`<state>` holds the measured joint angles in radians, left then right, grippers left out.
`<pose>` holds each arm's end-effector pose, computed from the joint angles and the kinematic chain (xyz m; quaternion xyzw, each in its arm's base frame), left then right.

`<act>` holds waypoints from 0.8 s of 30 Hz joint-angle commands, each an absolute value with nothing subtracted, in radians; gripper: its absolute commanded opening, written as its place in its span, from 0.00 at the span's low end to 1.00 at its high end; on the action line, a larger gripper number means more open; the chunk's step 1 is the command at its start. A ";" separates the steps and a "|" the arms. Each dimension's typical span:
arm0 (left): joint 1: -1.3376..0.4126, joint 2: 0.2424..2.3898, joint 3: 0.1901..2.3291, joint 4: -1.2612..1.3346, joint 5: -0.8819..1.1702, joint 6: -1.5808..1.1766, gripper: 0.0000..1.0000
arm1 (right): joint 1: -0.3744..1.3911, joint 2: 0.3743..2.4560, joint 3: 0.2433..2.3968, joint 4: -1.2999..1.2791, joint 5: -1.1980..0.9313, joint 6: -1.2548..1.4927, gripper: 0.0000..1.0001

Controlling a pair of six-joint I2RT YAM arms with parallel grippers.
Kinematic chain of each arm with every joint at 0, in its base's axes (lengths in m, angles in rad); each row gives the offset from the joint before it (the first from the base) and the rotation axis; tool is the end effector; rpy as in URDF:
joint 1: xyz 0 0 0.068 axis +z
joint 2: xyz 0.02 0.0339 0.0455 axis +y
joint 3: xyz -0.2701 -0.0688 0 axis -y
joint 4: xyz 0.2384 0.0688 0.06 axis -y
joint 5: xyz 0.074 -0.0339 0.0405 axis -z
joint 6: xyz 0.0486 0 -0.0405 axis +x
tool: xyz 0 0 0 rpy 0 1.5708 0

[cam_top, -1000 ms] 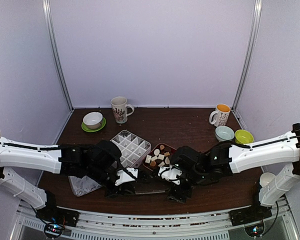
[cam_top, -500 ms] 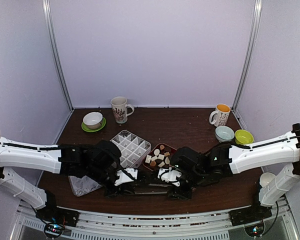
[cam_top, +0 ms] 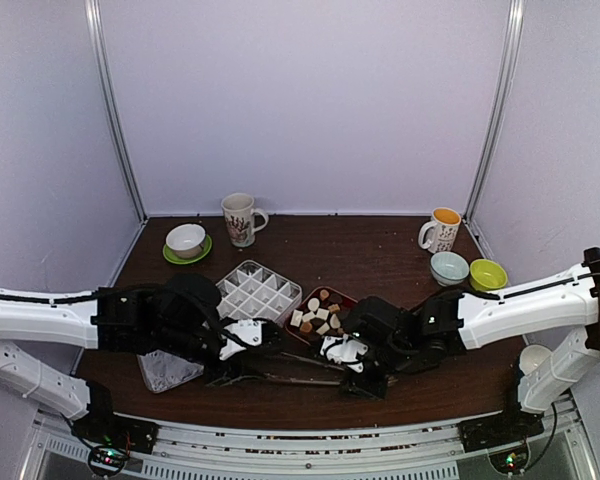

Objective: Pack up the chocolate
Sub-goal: Pass from the left arm to the right, then move the packing box to the center of the board.

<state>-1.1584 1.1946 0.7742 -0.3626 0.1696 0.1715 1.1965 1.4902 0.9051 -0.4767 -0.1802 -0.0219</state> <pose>0.0924 -0.2317 0.2362 0.5933 0.7040 -0.2500 0.2997 0.0977 0.2726 0.1947 -0.5701 0.7775 0.2114 0.1605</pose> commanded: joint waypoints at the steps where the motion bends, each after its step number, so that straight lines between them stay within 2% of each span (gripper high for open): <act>1: -1.156 1.079 0.738 -0.255 0.069 0.114 0.47 | 1.177 1.448 0.878 -0.438 -0.136 0.028 0.37; 5: -1.119 1.002 0.727 -0.231 0.025 0.036 0.51 | 1.161 1.434 0.866 -0.428 -0.107 0.062 0.37; 8: -1.064 0.961 0.728 -0.226 -0.050 -0.072 0.60 | 1.148 1.418 0.857 -0.426 -0.090 0.091 0.37; 13: -0.802 0.943 0.765 -0.313 -0.080 -0.333 0.70 | 1.118 1.372 0.851 -0.435 -0.030 0.182 0.38; 17: -0.668 1.040 0.834 -0.412 -0.041 -0.411 0.79 | 1.094 1.328 0.848 -0.449 -0.006 0.260 0.38; 24: -0.489 1.324 0.900 -0.367 0.112 -0.437 0.78 | 1.062 1.288 0.861 -0.538 0.015 0.374 0.38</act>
